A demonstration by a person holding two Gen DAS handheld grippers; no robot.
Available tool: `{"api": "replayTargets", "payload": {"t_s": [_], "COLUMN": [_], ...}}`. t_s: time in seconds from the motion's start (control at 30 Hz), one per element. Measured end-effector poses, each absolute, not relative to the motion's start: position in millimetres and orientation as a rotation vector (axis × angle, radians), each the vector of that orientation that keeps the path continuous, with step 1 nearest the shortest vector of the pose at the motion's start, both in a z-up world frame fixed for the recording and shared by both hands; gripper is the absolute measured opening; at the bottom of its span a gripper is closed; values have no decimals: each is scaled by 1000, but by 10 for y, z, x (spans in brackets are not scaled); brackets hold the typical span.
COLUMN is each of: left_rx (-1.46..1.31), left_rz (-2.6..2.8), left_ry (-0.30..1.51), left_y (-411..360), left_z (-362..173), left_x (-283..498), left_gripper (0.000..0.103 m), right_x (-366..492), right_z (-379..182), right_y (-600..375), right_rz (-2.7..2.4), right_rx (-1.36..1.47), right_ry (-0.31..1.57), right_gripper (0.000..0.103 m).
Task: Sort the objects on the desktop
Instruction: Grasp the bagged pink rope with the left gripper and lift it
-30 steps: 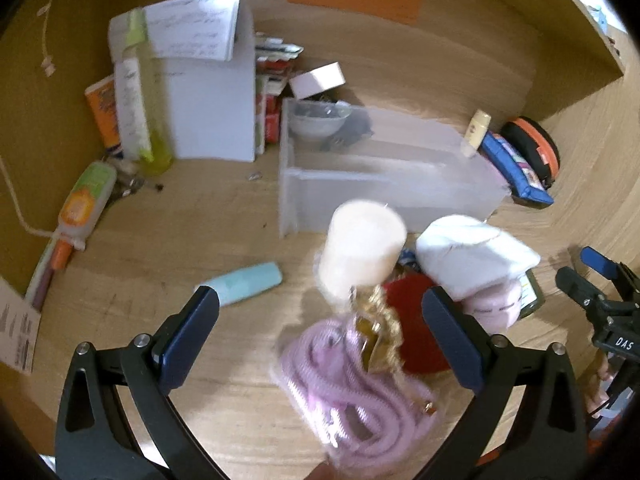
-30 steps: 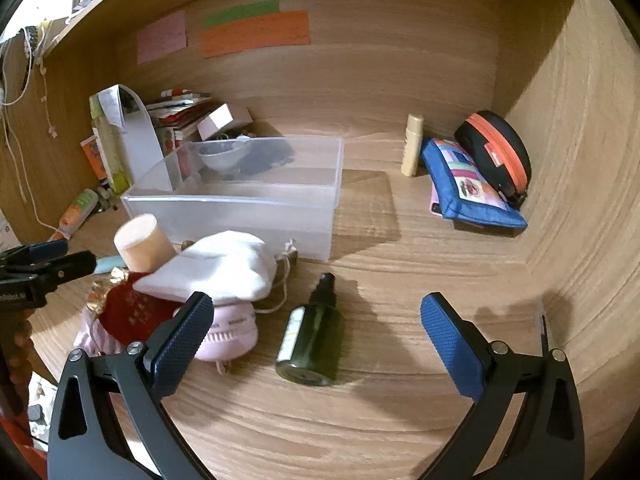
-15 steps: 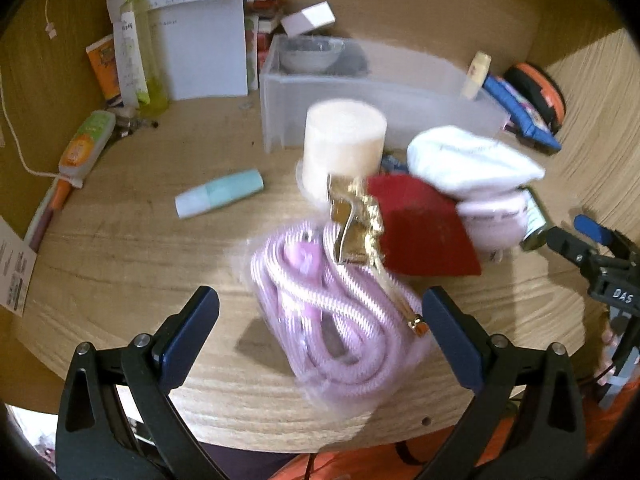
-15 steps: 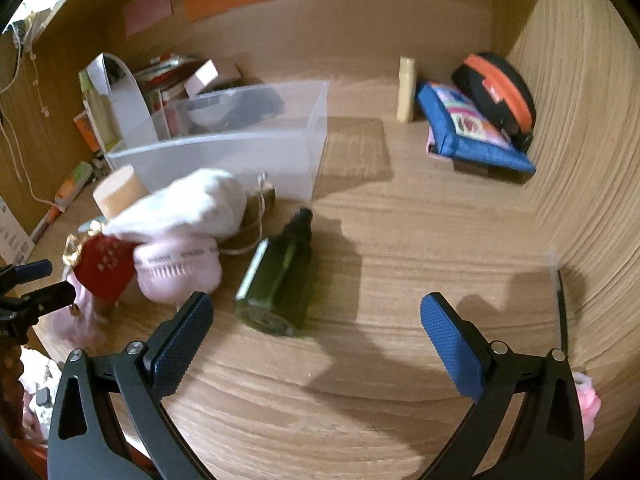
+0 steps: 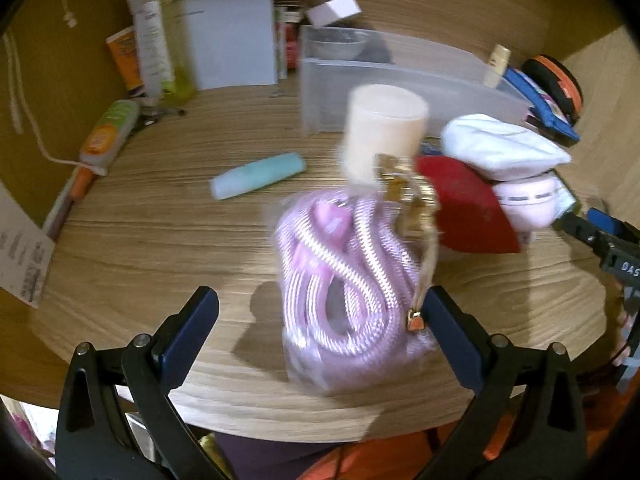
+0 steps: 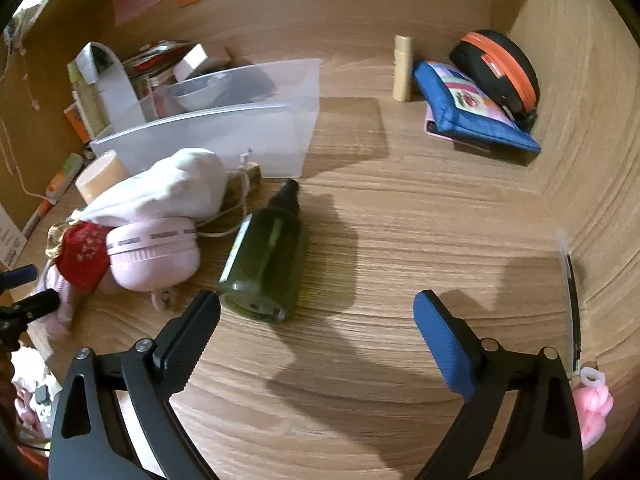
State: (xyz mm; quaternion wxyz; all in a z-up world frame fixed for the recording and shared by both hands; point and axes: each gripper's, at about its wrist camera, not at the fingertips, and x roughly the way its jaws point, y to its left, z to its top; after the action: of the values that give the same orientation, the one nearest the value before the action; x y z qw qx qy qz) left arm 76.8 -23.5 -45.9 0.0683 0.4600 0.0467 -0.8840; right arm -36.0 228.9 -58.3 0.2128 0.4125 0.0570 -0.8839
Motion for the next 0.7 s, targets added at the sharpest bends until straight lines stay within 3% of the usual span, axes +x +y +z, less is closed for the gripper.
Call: {"api": "replayTargets", "payload": {"t_s": [0.6,0.7], "left_rx": [1477,1471], "left_rz": [-2608,-2619], "left_ry": [126,122], "left_y": [-147,-204], "left_z": [-674,-683], "left_x": [623,568], "left_gripper": [103,103], "right_x": [-493,-545], "right_z": [-535,-548], "right_y": [2080,2038], "right_rz": [-2401,-2388], "right_rx": [1148,1156], "right_ry": [269,322], "right_gripper": [94,90]}}
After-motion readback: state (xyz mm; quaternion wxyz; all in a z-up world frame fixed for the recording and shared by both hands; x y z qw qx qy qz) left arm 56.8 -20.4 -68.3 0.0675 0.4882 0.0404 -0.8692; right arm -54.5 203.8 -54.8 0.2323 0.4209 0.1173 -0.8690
